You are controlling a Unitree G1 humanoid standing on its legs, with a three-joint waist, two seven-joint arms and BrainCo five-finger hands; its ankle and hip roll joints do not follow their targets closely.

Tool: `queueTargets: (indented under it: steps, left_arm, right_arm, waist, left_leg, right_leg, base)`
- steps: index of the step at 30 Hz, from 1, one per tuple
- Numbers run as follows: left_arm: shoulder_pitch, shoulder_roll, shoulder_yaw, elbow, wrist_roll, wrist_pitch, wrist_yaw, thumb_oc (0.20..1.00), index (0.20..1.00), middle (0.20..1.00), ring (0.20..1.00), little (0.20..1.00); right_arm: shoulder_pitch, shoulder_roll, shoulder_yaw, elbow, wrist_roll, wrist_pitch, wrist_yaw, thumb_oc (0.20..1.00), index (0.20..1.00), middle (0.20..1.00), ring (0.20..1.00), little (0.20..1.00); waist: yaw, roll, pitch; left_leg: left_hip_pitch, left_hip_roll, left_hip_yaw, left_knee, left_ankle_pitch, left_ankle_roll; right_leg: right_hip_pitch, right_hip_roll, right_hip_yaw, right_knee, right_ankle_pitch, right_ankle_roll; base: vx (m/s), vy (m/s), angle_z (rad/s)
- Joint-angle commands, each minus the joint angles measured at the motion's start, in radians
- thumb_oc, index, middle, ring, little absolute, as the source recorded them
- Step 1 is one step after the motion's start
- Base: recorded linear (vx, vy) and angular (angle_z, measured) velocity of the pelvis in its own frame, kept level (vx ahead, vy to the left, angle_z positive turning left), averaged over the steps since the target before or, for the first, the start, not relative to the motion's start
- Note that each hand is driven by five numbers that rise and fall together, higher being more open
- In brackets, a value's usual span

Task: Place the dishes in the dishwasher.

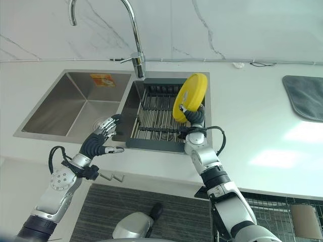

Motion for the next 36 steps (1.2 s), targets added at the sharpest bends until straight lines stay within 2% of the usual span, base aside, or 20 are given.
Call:
queueTargets:
  steps: [1,8,13,17,18,21,26,31,36]
  left_arm:
    - [-0.017,0.042,-0.010,-0.008,-0.030,-0.070,0.007,1.000,1.000,1.000,1.000,1.000]
    - [-0.031,0.037,-0.027,0.002,-0.037,-0.068,0.003,1.000,1.000,1.000,1.000,1.000]
    - [-0.030,0.034,-0.038,0.004,-0.035,-0.072,0.017,1.000,1.000,1.000,1.000,1.000]
    - [-0.027,0.029,-0.040,0.007,-0.033,-0.077,0.021,1.000,1.000,1.000,1.000,1.000]
    - [-0.026,0.028,-0.041,0.006,-0.031,-0.077,0.023,1.000,1.000,1.000,1.000,1.000]
    - [-0.023,0.025,-0.043,0.004,-0.028,-0.075,0.025,1.000,1.000,1.000,1.000,1.000]
    - [-0.007,0.020,-0.042,0.002,-0.016,-0.072,0.045,1.000,1.000,1.000,1.000,1.000]
    - [0.017,0.013,-0.034,-0.015,0.000,-0.054,0.063,1.000,1.000,1.000,1.000,1.000]
    - [0.017,0.008,-0.042,-0.017,0.010,-0.050,0.071,1.000,1.000,1.000,1.000,1.000]
  right_arm:
    - [-0.038,-0.001,0.034,-0.048,-0.041,-0.076,-0.003,0.200,0.200,0.200,0.200,0.200]
    - [-0.040,0.004,0.028,-0.040,-0.040,-0.098,-0.022,0.200,0.200,0.200,0.200,0.200]
    - [-0.028,0.007,0.026,-0.049,-0.023,-0.142,-0.038,0.200,0.200,0.200,0.200,0.200]
    - [-0.017,0.020,0.011,-0.083,0.069,-0.232,-0.007,0.200,0.200,0.200,0.200,0.200]
    - [-0.009,0.030,0.006,-0.100,0.147,-0.283,0.016,0.200,0.200,0.200,0.200,0.200]
    - [0.002,0.057,-0.010,-0.153,0.231,-0.374,0.074,0.200,0.200,0.200,0.200,0.200]
    - [0.016,0.050,-0.046,-0.362,0.294,-0.450,0.128,0.200,0.200,0.200,0.200,0.200]
    - [0.068,0.022,-0.069,-0.522,0.326,-0.462,0.160,0.200,0.200,0.200,0.200,0.200]
    - [0.087,0.019,-0.070,-0.543,0.335,-0.463,0.158,0.200,0.200,0.200,0.200,0.200]
  waist:
    - [0.014,-0.021,-0.068]
    - [0.009,-0.024,-0.070]
    - [0.001,-0.023,-0.073]
    - [-0.005,-0.022,-0.079]
    - [-0.007,-0.022,-0.081]
    - [-0.012,-0.022,-0.087]
    - [-0.039,-0.023,-0.111]
    - [-0.069,-0.026,-0.134]
    - [-0.083,-0.025,-0.139]
  left_leg:
    - [-0.056,0.036,0.058,-0.033,0.030,-0.009]
    - [-0.052,0.037,0.072,-0.037,0.027,-0.005]
    - [-0.049,0.040,0.083,-0.040,0.027,-0.004]
    - [-0.047,0.040,0.087,-0.043,0.027,-0.003]
    - [-0.045,0.041,0.087,-0.044,0.027,-0.002]
    - [-0.039,0.042,0.086,-0.045,0.027,0.000]
    - [-0.031,0.047,0.089,-0.050,0.025,0.008]
    - [-0.020,0.052,0.095,-0.053,0.015,0.010]
    - [-0.009,0.057,0.102,-0.053,0.008,0.010]
  right_leg:
    - [-0.050,-0.027,0.032,0.177,-0.037,-0.035]
    - [-0.047,-0.031,0.030,0.175,-0.035,-0.028]
    - [-0.045,-0.032,0.037,0.169,-0.034,-0.027]
    - [-0.045,-0.031,0.043,0.163,-0.031,-0.025]
    - [-0.044,-0.030,0.046,0.160,-0.030,-0.025]
    - [-0.042,-0.027,0.052,0.156,-0.027,-0.026]
    - [-0.046,-0.018,0.077,0.141,-0.015,-0.023]
    - [-0.054,-0.013,0.106,0.124,-0.007,-0.021]
    - [-0.055,-0.012,0.118,0.119,-0.004,-0.022]
  base:
    - [0.01,0.010,0.06]
    - [0.00,0.002,0.04]
    - [0.00,0.000,0.00]
    - [0.00,0.000,0.00]
    - [0.00,0.000,0.00]
    - [0.00,0.000,0.00]
    - [0.01,-0.035,-0.08]
    - [0.00,-0.053,-0.18]
    - [0.00,-0.043,-0.13]
